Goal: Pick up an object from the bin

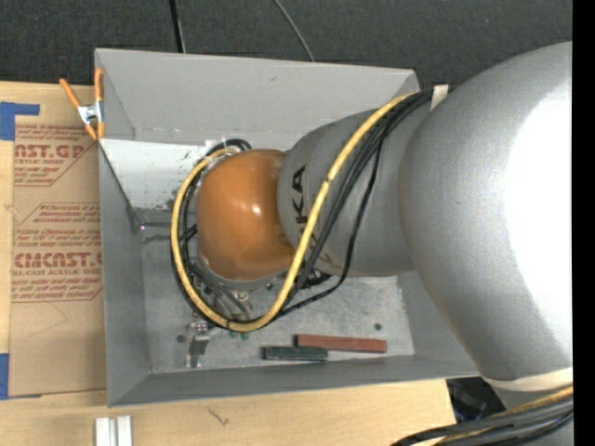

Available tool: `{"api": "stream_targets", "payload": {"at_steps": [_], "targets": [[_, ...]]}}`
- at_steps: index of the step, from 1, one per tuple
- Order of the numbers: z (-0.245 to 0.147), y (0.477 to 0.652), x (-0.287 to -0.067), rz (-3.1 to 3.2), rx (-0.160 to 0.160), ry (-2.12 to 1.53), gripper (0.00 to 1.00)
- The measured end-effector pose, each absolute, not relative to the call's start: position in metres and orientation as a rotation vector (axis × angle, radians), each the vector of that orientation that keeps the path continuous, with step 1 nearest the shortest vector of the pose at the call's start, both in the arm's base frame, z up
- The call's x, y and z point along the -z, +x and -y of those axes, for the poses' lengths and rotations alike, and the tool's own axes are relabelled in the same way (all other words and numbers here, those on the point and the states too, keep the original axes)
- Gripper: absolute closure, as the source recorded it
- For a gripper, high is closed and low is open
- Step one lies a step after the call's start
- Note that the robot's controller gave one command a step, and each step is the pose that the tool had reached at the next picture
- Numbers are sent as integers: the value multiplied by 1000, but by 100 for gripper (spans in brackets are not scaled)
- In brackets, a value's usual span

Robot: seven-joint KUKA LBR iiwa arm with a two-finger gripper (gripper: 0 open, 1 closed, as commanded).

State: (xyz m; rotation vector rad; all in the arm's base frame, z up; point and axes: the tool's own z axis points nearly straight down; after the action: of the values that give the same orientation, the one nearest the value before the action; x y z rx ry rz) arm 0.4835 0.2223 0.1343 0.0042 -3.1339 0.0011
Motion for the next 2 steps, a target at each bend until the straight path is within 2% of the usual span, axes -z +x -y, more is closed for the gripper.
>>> {"api": "stream_targets", "payload": {"at_steps": [1, 2], "targets": [[-222, 486, -138, 3141, 2, 1, 0], [-199, 488, -102, 3145, 4, 103, 0]]}}
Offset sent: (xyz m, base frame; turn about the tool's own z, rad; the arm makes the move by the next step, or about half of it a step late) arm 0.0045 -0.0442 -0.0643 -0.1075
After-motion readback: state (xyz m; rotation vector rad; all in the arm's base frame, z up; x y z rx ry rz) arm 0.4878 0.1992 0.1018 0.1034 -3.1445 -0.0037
